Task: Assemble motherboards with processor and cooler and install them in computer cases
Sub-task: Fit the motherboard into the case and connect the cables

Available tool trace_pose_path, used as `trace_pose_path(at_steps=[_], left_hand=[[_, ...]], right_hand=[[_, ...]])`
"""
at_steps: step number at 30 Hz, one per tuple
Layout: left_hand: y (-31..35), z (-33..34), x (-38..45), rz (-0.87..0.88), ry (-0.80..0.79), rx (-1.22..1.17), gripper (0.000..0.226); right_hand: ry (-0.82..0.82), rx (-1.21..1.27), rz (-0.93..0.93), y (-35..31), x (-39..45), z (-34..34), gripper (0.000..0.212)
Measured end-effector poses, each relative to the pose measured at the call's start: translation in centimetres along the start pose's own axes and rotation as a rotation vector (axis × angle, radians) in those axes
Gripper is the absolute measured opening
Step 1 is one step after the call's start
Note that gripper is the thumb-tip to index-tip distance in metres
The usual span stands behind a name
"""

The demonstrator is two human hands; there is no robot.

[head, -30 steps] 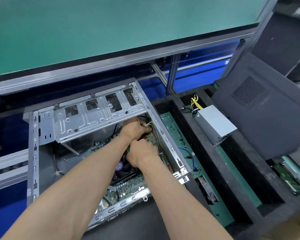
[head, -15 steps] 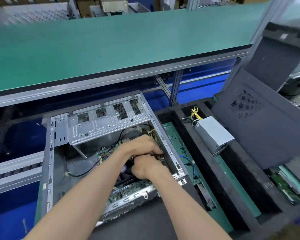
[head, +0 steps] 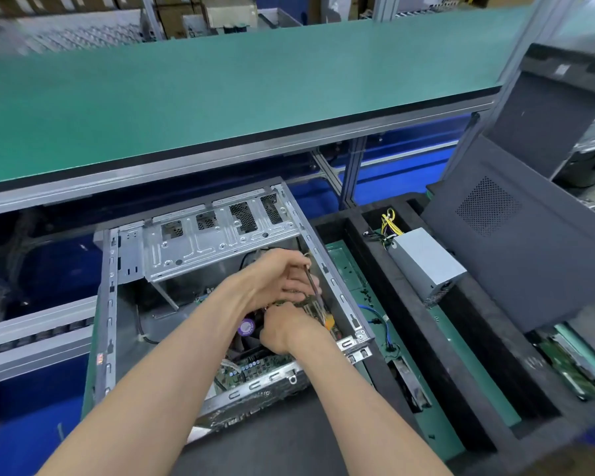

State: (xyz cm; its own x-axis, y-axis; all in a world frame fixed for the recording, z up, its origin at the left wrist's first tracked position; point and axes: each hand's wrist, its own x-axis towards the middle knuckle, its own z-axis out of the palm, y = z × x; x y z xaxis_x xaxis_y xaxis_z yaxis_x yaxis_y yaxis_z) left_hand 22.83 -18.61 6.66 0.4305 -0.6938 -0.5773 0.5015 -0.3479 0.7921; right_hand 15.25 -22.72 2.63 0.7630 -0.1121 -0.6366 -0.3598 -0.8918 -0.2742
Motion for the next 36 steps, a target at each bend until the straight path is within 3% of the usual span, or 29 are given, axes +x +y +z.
trace_pose_path(at_steps=[3, 7, 12, 16, 21, 25, 28, 31, 34, 36], left_hand=[[0.5, -1.2, -1.5, 0.009, -0.048, -0.269, 0.021], [0.4, -1.5, -2.9, 0.063, -0.003, -0.180, 0.049], [-0.2, -2.5, -3.4, 0.068, 0.253, 0.019, 0.038], [-0.7, -3.6, -3.9, 0.099, 0.407, 0.079, 0.031], [-1.4, -5.4, -4.4, 0.170, 0.188, -0.077, 0.027], [-2.3, -6.6, -4.3, 0.162, 0.169, 0.224, 0.023], [-2.6, -7.0, -4.4, 0.134, 0.118, 0.302, 0.020], [-2.4, -7.6, -4.9, 0.111, 0.005, 0.258, 0.016], [-2.0, -8.9, -5.9, 0.138, -0.188, 0.146, 0.039], [-1.8, -9.2, -6.7, 0.172, -0.239, 0.119, 0.034]], right_hand=[[0.021, 0.042, 0.002, 0.0, -0.7, -0.3, 0.034], [0.116, 0.062, -0.035, 0.2, -1.0, -0.5, 0.037], [0.231, 0.133, -0.071, 0.2, -1.0, -0.6, 0.051], [0.208, 0.190, -0.157, 0.3, -0.9, -0.5, 0.065], [0.200, 0.056, -0.180, 0.1, -1.1, -0.4, 0.064], [0.180, 0.072, -0.195, -0.2, -1.1, -0.9, 0.048], [0.175, 0.079, -0.206, -0.3, -1.1, -0.9, 0.042], [0.198, 0.101, -0.176, -0.3, -1.1, -0.7, 0.043], [0.223, 0.104, -0.161, -0.3, -1.1, -0.6, 0.049], [0.224, 0.115, -0.169, -0.3, -1.1, -0.6, 0.051]])
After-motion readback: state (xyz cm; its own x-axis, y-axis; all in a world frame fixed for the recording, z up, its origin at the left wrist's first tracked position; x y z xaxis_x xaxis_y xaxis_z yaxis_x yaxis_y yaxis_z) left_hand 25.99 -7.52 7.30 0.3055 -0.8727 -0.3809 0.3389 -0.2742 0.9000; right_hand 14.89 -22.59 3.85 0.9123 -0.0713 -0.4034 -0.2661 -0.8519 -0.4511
